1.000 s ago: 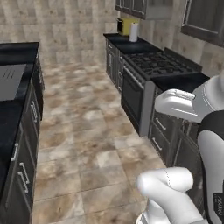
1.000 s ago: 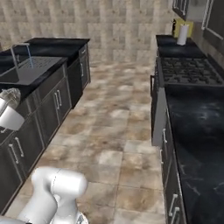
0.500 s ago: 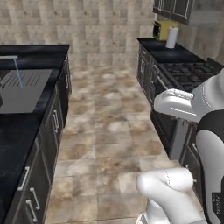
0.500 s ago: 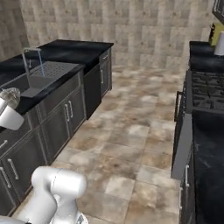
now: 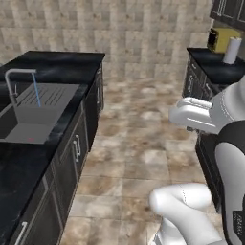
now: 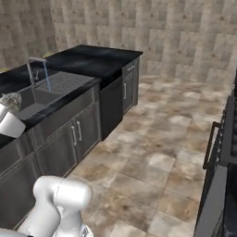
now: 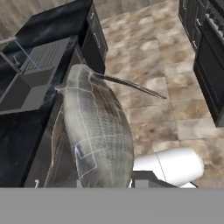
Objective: Take the fish out of the fridge, briefly rinse it in the sink, and place it on the tray next to the sink.
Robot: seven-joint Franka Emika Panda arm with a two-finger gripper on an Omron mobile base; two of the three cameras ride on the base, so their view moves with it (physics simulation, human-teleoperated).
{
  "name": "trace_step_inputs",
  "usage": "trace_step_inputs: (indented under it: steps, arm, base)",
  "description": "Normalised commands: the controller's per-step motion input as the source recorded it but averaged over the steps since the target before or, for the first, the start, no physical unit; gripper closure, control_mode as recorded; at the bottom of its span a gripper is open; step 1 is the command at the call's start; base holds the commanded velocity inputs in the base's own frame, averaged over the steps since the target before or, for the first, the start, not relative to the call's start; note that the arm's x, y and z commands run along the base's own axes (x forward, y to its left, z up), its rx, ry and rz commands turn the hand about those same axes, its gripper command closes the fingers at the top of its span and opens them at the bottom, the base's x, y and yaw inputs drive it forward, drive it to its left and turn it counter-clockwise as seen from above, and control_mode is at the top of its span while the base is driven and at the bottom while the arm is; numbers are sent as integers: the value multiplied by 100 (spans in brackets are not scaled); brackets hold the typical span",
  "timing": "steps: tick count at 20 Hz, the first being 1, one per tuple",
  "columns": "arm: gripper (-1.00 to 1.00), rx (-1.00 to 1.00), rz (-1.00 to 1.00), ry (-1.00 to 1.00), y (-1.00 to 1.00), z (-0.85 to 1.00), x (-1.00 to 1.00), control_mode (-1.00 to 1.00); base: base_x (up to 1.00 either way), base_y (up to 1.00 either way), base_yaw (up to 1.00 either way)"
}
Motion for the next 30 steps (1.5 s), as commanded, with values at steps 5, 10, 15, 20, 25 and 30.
trace_step_inputs:
  steps: [5,10,15,20,25,30]
  arm:
    - [100,0,0,0,0,0,0,100]
    - [100,0,0,0,0,0,0,100]
    - [100,0,0,0,0,0,0,100]
    - [100,0,0,0,0,0,0,100]
    - [100,0,0,0,0,0,0,100]
    - [100,0,0,0,0,0,0,100]
  base:
    - [100,-33,31]
    - [100,-32,36]
    - [100,-38,42]
    - [100,-38,43]
    - [100,-39,46]
    - [49,-21,59]
